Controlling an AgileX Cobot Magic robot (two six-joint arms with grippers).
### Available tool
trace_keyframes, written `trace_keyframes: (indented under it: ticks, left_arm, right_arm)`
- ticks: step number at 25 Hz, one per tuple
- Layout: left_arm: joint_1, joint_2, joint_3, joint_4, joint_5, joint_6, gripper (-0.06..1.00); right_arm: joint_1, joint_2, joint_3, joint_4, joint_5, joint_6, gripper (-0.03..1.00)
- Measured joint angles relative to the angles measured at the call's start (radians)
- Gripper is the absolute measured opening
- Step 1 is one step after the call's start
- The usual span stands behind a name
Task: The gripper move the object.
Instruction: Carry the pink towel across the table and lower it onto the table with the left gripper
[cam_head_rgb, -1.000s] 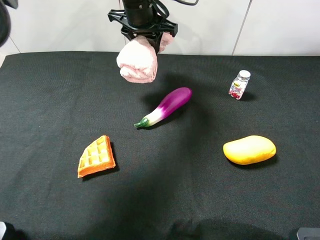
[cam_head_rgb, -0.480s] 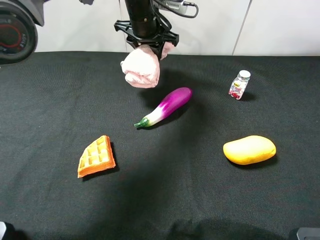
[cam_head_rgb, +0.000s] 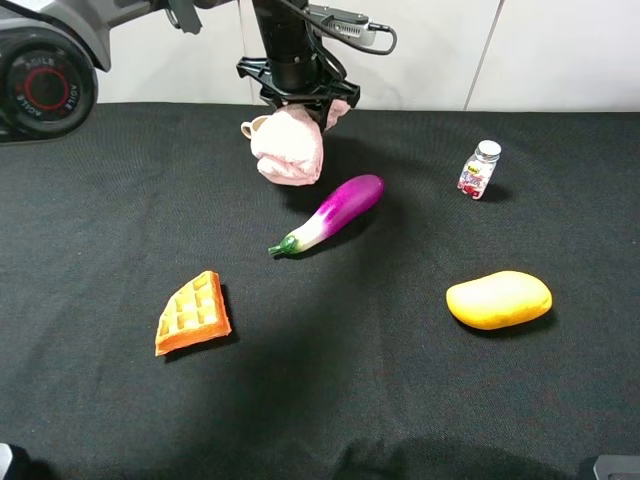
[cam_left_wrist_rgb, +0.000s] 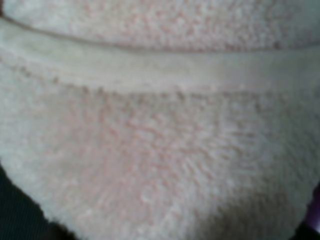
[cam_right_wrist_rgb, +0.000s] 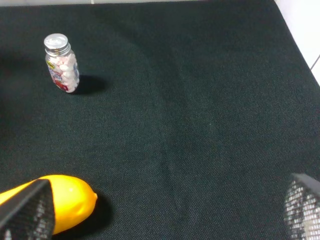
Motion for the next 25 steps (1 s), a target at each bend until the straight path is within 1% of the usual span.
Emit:
trace_keyframes:
  ticks: [11,18,25]
  left_arm:
    - [0.016,0.039,0.000,0.001,-0.027,0.000,0.52]
    - [0.016,0.079,-0.044,0.001,-0.023,0.001,0.52]
    - [0.016,0.087,-0.052,0.002,-0.026,0.001,0.52]
  right_arm:
    - [0.000,0.000,0.000,0.000,0.000,0.000,0.69]
    - [0.000,0.000,0.000,0.000,0.000,0.000,0.69]
    - [0.000,0.000,0.000,0.000,0.000,0.000,0.69]
